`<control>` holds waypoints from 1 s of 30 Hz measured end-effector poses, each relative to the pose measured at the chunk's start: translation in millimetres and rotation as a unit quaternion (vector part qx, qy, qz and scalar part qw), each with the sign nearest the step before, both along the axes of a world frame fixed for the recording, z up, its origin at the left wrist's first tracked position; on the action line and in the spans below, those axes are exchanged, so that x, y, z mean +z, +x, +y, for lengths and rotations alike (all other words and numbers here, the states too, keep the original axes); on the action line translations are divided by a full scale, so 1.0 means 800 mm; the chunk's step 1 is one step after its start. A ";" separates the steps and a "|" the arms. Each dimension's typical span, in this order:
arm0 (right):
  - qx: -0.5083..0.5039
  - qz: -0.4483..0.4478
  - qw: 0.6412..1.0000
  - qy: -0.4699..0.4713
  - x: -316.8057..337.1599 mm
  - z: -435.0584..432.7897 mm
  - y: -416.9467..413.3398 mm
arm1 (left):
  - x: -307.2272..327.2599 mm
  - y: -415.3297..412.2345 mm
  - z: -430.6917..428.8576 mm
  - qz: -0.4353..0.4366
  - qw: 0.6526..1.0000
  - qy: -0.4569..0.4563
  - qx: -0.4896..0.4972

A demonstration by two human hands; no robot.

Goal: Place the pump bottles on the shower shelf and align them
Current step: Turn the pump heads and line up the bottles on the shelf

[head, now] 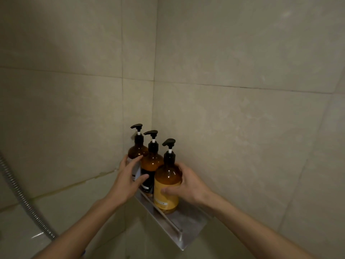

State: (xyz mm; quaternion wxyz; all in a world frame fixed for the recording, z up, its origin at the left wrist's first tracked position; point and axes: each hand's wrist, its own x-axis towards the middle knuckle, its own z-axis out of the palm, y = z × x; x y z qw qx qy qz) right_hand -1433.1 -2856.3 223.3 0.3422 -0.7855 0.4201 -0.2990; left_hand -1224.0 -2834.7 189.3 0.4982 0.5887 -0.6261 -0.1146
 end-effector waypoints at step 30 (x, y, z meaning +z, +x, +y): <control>-0.036 -0.019 0.999 -0.013 0.017 0.030 0.013 | 0.014 0.011 0.014 -0.051 0.997 0.041 -0.045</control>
